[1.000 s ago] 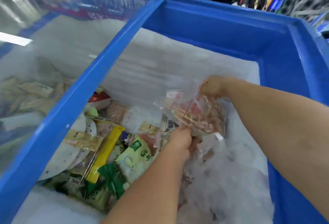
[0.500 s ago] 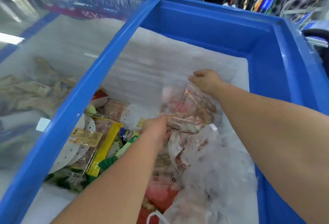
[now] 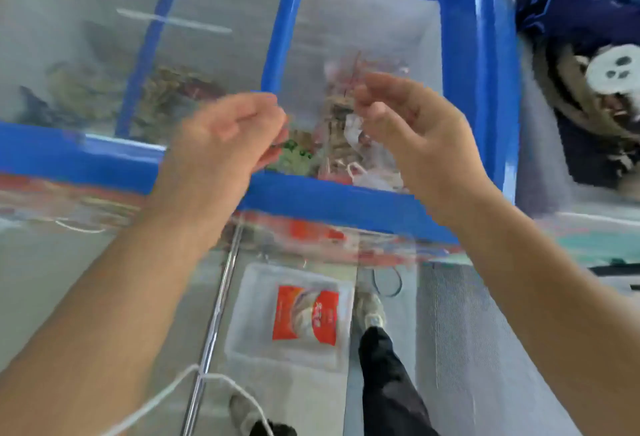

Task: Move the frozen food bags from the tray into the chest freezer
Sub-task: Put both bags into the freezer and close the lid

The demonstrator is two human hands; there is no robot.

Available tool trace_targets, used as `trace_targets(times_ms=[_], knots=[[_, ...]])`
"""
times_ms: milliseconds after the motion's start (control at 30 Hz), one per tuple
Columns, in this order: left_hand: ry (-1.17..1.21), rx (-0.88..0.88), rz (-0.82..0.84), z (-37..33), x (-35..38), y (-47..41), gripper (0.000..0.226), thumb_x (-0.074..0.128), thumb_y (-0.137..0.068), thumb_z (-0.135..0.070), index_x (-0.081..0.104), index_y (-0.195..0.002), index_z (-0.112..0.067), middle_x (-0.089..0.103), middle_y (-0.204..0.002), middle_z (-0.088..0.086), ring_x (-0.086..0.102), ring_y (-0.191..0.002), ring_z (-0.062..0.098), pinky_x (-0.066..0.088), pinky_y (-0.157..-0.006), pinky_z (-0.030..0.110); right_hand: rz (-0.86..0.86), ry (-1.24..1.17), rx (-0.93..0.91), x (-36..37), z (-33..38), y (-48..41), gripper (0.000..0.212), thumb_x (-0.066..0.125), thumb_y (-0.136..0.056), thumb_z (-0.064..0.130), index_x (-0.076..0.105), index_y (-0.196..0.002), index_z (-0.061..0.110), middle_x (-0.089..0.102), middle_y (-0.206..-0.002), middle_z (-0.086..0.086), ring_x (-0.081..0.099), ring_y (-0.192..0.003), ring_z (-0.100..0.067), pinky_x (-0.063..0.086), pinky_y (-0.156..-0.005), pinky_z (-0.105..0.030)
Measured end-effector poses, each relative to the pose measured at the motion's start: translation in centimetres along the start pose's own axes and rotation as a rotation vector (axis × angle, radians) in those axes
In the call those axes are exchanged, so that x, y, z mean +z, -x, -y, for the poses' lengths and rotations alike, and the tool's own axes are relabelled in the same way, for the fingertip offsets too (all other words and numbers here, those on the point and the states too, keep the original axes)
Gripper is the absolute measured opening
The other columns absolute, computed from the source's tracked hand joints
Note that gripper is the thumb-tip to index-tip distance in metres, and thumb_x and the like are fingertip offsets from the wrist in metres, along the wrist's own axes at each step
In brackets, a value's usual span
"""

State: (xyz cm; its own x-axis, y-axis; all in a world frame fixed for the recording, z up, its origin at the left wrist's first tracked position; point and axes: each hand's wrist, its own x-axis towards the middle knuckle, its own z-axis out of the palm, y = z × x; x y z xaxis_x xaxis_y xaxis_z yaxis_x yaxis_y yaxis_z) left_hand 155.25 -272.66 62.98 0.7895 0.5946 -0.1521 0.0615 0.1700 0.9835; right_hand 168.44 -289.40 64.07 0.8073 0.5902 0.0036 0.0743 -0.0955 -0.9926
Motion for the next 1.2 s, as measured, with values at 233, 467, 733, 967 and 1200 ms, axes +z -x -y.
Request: trace_targets(times_ms=[233, 467, 733, 967, 1200], knots=[[-0.158, -0.434, -0.038, 17.8, -12.2, 14.8, 0.019, 0.070, -0.069, -0.045, 0.079, -0.083, -0.035, 0.079, -0.088, 0.002, 0.070, -0.083, 0.015, 0.057, -0.085, 0.030, 0.268, 0.116, 0.289, 7.2, -14.0, 14.7, 0.027, 0.064, -0.091, 0.012, 0.068, -0.110, 0.031, 0.077, -0.105, 0.004, 0.071, -0.105, -0.017, 0.054, -0.096, -0.033], [-0.074, -0.952, -0.190, 48.3, -11.2, 20.6, 0.024, 0.066, -0.091, -0.025, 0.072, -0.096, -0.003, 0.061, -0.077, 0.011, 0.057, -0.072, 0.023, 0.055, -0.078, 0.038, 0.400, 0.316, 0.671, 10.0, -41.7, 17.2, 0.023, 0.064, -0.090, -0.003, 0.071, -0.102, 0.016, 0.075, -0.103, -0.004, 0.070, -0.106, -0.025, 0.051, -0.101, -0.036], [0.359, -1.253, -0.571, 75.7, -2.6, 16.9, 0.029, 0.071, -0.082, -0.032, 0.062, -0.094, -0.007, 0.057, -0.094, 0.010, 0.055, -0.087, 0.027, 0.053, -0.096, 0.044, 0.812, 1.004, 0.429, 11.0, -70.3, 12.7, 0.036, 0.061, -0.095, 0.022, 0.060, -0.131, 0.016, 0.063, -0.132, -0.006, 0.060, -0.120, -0.026, 0.043, -0.096, -0.021], [0.229, -1.309, -0.799, 86.8, -1.3, 14.0, 0.051, 0.064, -0.091, -0.038, 0.061, -0.119, 0.004, 0.067, -0.120, 0.023, 0.065, -0.112, 0.037, 0.051, -0.081, 0.034, 0.999, 1.157, 0.346, 12.3, -81.8, 10.5, 0.052, 0.052, -0.098, 0.028, 0.041, -0.146, 0.011, 0.049, -0.148, -0.013, 0.046, -0.135, -0.028, 0.032, -0.108, -0.031], [0.256, -1.314, -0.847, 87.2, -0.7, 12.9, 0.043, 0.059, -0.094, -0.030, 0.061, -0.123, 0.002, 0.065, -0.125, 0.023, 0.062, -0.115, 0.037, 0.046, -0.075, 0.032, 0.827, 1.083, 0.350, 13.0, -82.4, 11.5, 0.037, 0.058, -0.092, 0.032, 0.062, -0.126, 0.019, 0.066, -0.118, -0.010, 0.060, -0.109, -0.030, 0.049, -0.092, -0.041]])
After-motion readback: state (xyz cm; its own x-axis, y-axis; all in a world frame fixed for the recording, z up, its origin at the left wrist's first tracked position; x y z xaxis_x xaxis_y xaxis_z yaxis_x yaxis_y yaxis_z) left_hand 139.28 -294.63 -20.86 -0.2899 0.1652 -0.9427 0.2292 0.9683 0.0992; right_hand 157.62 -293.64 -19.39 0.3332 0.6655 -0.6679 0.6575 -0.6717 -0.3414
